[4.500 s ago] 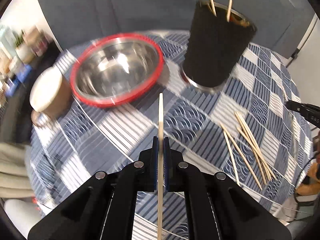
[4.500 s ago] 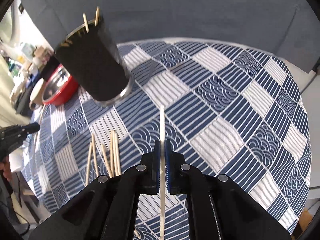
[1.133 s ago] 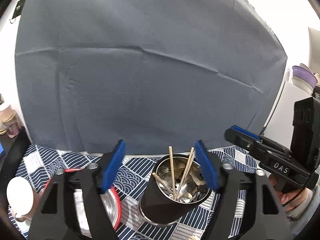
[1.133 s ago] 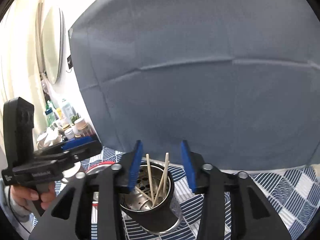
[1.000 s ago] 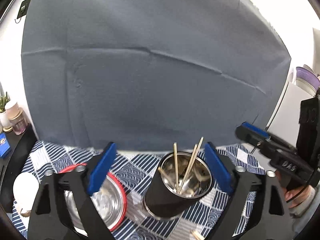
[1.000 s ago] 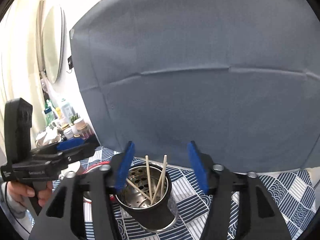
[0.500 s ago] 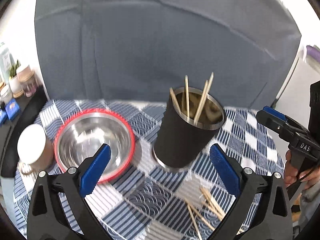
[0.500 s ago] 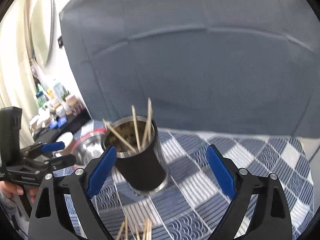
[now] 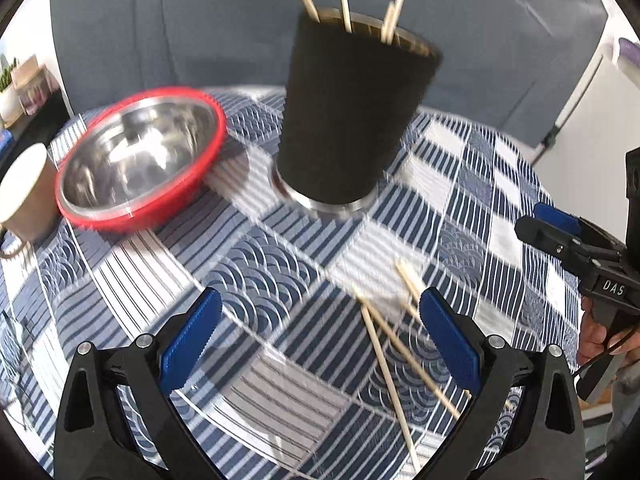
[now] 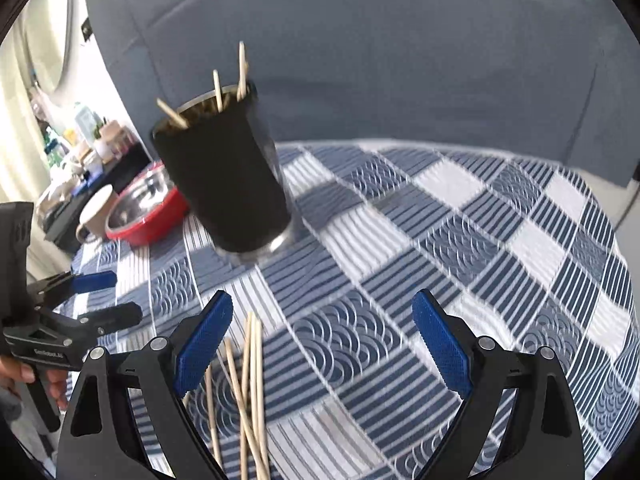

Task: Organize utensils
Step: 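Move both tools back down to the remaining chopsticks, then close the right tool on a chopstick while the left tool grasps another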

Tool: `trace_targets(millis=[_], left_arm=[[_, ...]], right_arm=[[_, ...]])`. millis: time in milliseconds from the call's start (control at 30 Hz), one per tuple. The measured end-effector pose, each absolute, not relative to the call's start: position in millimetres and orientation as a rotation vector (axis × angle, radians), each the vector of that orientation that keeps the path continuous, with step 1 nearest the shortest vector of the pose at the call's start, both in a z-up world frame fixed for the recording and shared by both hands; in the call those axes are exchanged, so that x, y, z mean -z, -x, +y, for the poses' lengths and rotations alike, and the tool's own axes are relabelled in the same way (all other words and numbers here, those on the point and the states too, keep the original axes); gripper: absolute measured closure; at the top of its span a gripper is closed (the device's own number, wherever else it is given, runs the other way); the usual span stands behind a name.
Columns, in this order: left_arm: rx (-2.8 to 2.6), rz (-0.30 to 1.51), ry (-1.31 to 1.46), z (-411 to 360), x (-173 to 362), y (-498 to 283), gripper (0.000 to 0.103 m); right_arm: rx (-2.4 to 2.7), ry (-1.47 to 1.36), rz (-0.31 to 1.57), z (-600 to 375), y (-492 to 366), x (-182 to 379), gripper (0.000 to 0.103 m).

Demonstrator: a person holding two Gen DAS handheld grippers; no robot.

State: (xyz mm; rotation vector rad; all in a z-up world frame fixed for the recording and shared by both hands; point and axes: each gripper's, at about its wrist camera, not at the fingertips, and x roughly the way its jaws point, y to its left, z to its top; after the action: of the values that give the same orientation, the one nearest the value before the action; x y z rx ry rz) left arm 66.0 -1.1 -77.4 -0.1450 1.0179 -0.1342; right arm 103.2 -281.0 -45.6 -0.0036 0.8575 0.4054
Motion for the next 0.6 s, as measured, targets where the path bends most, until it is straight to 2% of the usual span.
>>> trace_targets(millis=[500, 600], left_arm=[[0.163, 1.162, 0.126, -25.4, 123.3, -44.2, 0.006], [0.161, 1.179, 0.091, -31.7, 126.7, -44.9, 0.006]], right_arm=[[-0.512, 0.128, 0.946, -267.2, -53.9, 90.8, 0.018], [-0.530, 0.180, 0.973, -260.0, -50.5, 97.8, 0.028]])
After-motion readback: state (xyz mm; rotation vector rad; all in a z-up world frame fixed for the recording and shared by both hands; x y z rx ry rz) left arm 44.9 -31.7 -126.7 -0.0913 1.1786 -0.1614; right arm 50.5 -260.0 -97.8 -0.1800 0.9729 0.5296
